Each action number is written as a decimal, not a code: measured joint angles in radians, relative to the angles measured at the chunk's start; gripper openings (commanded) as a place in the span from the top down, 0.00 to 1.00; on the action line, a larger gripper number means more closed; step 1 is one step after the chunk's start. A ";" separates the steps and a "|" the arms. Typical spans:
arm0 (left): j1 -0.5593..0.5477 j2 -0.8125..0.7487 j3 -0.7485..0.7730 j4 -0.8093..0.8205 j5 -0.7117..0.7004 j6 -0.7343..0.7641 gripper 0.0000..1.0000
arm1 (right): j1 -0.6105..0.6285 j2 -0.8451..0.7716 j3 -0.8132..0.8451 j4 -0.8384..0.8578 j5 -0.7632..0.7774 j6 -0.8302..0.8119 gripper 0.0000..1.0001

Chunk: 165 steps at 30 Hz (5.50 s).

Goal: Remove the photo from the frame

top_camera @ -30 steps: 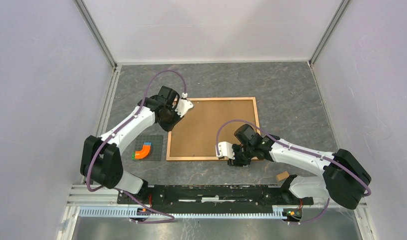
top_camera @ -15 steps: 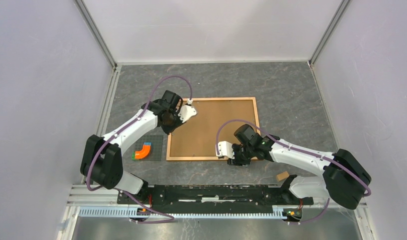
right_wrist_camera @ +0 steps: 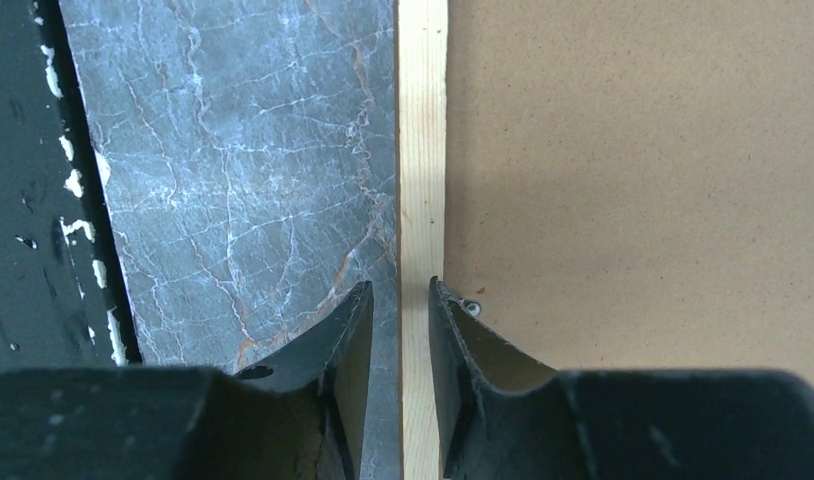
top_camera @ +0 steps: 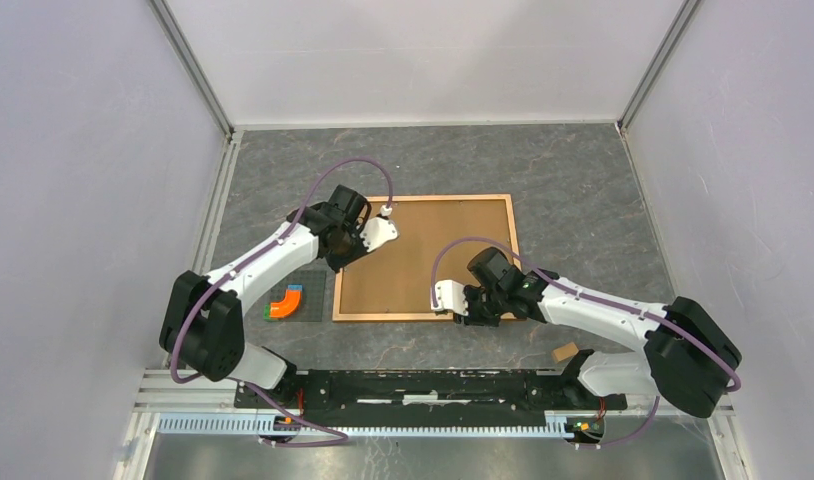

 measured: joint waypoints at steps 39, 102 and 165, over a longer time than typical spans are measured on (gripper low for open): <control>-0.023 -0.024 -0.014 0.054 0.145 -0.249 0.98 | 0.000 0.035 0.040 -0.020 -0.013 0.045 0.60; 0.205 -0.143 0.080 -0.029 0.396 -0.423 0.98 | -0.751 0.389 0.345 -0.025 0.040 0.336 1.00; -0.084 0.299 0.359 -0.155 0.154 0.335 0.98 | -0.626 0.969 1.176 -0.298 -0.091 -0.314 1.00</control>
